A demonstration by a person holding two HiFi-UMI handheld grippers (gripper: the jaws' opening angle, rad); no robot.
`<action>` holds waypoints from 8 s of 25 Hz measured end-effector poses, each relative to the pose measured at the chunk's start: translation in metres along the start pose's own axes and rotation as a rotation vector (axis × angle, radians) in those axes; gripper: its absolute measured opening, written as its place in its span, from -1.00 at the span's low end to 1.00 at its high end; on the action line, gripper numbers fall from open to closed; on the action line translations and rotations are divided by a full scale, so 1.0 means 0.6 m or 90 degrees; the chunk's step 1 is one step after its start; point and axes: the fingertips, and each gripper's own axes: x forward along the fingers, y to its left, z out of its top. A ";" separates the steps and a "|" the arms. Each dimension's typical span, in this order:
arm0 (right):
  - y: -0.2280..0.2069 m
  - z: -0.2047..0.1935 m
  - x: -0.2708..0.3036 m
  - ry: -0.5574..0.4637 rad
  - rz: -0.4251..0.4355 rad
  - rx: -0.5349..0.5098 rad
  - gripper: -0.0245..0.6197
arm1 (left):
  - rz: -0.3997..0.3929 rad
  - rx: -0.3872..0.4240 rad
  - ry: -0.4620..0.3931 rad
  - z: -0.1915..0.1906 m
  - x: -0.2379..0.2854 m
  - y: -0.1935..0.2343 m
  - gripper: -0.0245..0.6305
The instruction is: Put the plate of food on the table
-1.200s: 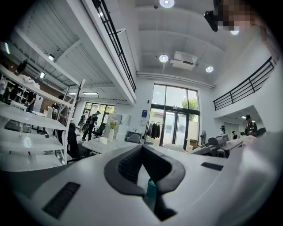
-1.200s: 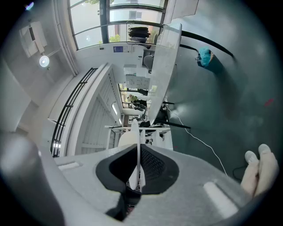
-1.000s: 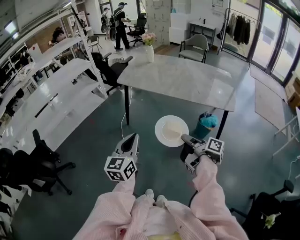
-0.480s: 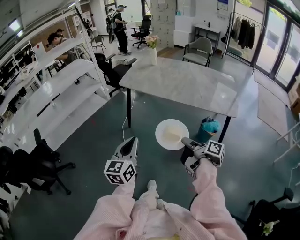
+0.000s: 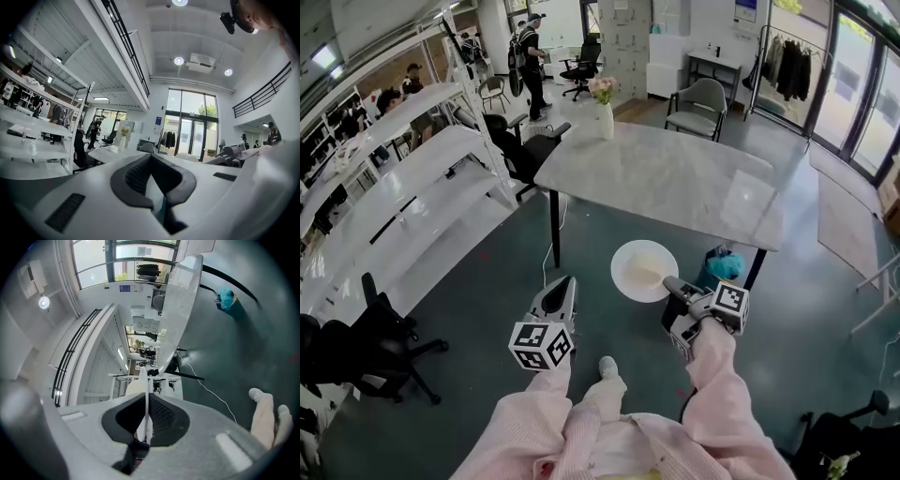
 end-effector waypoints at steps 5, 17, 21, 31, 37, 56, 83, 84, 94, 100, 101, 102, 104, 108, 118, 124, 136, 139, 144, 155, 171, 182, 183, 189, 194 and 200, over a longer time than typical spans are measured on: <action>-0.002 0.047 0.068 0.000 -0.004 0.000 -0.87 | -0.004 -0.003 0.005 0.005 0.075 0.041 -0.94; 0.006 0.170 0.213 -0.009 -0.007 0.019 -0.87 | -0.031 -0.015 0.026 0.032 0.274 0.116 -0.94; 0.004 0.205 0.246 -0.019 0.002 0.018 -0.87 | -0.057 -0.013 0.031 0.037 0.330 0.125 -0.94; -0.003 0.262 0.306 -0.024 0.023 0.013 -0.87 | -0.075 -0.022 0.052 0.026 0.414 0.150 -0.94; -0.009 0.290 0.357 -0.017 0.026 0.015 -0.87 | -0.061 -0.032 0.059 0.017 0.452 0.188 -0.94; -0.016 0.523 0.620 0.042 0.018 0.010 -0.87 | 0.003 -0.071 0.073 0.048 0.749 0.322 -0.94; -0.130 0.686 0.882 0.120 -0.053 -0.029 -0.87 | 0.107 -0.182 0.198 -0.091 0.977 0.468 -0.94; -0.139 0.684 0.886 0.120 -0.065 -0.023 -0.87 | 0.107 -0.186 0.204 -0.099 0.981 0.471 -0.94; -0.205 0.662 0.900 0.128 -0.126 -0.028 -0.87 | 0.101 -0.225 0.256 -0.170 0.993 0.478 -0.94; -0.217 0.660 0.907 0.123 -0.145 -0.045 -0.87 | 0.090 -0.230 0.273 -0.186 0.999 0.481 -0.94; -0.218 0.660 0.908 0.123 -0.147 -0.047 -0.87 | 0.089 -0.231 0.276 -0.189 1.000 0.482 -0.94; -0.220 0.660 0.909 0.123 -0.150 -0.049 -0.87 | 0.089 -0.232 0.277 -0.191 1.000 0.482 -0.94; -0.223 0.659 0.910 0.123 -0.157 -0.056 -0.87 | 0.090 -0.235 0.282 -0.195 0.998 0.484 -0.94; -0.229 0.659 0.910 0.123 -0.178 -0.078 -0.87 | 0.087 -0.240 0.287 -0.200 0.997 0.483 -0.94; -0.231 0.661 0.912 0.123 -0.223 -0.127 -0.87 | 0.075 -0.240 0.293 -0.201 0.999 0.477 -0.94; -0.237 0.659 0.912 0.150 -0.287 -0.223 -0.83 | 0.067 -0.241 0.297 -0.202 1.001 0.470 -0.94; -0.247 0.648 0.895 0.215 -0.396 -0.440 -0.53 | 0.059 -0.233 0.288 -0.189 0.995 0.467 -0.94; -0.249 0.649 0.886 0.215 -0.414 -0.458 -0.50 | 0.053 -0.230 0.287 -0.185 0.994 0.463 -0.94; -0.239 0.657 0.871 0.202 -0.424 -0.489 -0.50 | 0.037 -0.220 0.281 -0.172 0.993 0.452 -0.94; -0.129 0.668 0.859 0.142 -0.270 -0.583 -0.90 | -0.020 -0.162 0.217 -0.085 0.996 0.429 -0.94; 0.040 0.673 0.801 0.033 -0.068 -0.653 -0.90 | -0.030 -0.034 0.076 0.068 0.964 0.423 -0.94; 0.122 0.700 0.778 -0.062 -0.030 -0.700 -0.91 | -0.006 0.010 0.003 0.135 0.942 0.431 -0.94; 0.126 0.700 0.776 -0.066 -0.028 -0.704 -0.91 | -0.004 0.013 0.000 0.138 0.940 0.432 -0.94; 0.134 0.702 0.767 -0.078 -0.019 -0.719 -0.91 | 0.008 0.019 -0.002 0.139 0.936 0.439 -0.94; 0.140 0.702 0.760 -0.079 -0.017 -0.730 -0.91 | 0.020 0.025 0.006 0.136 0.929 0.445 -0.94; 0.137 0.703 0.754 -0.084 -0.020 -0.735 -0.91 | 0.036 0.026 0.011 0.135 0.923 0.454 -0.94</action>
